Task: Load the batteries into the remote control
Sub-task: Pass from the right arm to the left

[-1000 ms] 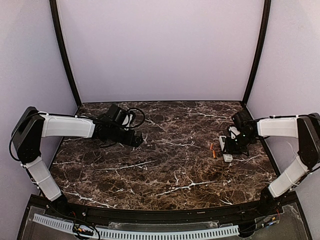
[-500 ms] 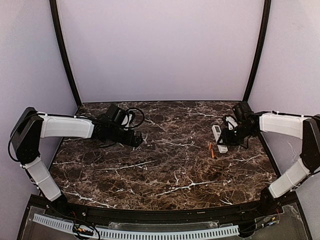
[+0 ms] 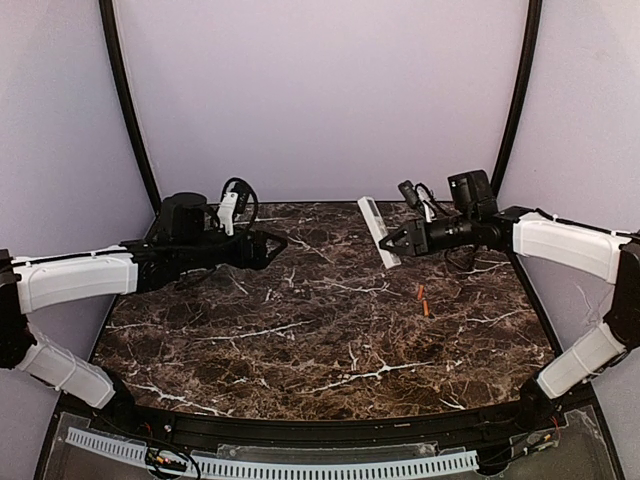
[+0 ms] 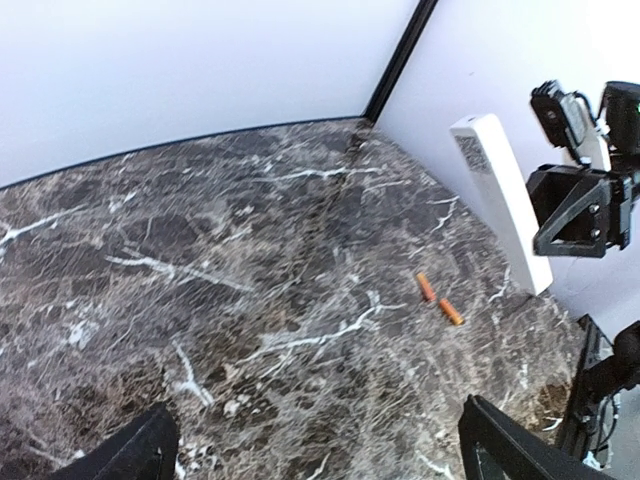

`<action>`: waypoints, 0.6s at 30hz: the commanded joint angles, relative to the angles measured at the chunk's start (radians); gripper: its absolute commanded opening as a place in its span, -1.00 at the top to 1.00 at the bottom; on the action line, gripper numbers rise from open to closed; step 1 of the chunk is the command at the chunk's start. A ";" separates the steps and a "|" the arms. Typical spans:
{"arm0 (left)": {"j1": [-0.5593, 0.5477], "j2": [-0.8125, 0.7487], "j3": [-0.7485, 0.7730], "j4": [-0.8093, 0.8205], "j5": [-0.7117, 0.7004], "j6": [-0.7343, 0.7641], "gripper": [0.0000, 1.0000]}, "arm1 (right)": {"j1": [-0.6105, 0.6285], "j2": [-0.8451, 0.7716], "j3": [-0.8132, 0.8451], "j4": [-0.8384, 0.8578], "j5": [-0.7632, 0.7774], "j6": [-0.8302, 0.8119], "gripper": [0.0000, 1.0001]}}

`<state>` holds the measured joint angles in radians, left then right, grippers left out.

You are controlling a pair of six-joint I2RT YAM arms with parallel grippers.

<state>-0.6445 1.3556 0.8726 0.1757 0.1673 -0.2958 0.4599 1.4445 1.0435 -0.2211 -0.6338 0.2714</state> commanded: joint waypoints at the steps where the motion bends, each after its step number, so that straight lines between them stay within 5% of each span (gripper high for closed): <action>1: -0.004 -0.049 -0.063 0.283 0.188 -0.062 -0.97 | 0.091 0.026 0.018 0.286 -0.220 0.073 0.62; 11: -0.009 0.105 -0.136 0.909 0.398 -0.400 -0.87 | 0.206 0.121 0.034 0.623 -0.426 0.232 0.61; 18: -0.027 0.157 -0.107 0.982 0.448 -0.452 -0.76 | 0.215 0.180 0.007 0.856 -0.515 0.399 0.65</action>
<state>-0.6609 1.5089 0.7528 1.0172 0.5518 -0.6865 0.6662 1.5967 1.0508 0.4126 -1.0672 0.5480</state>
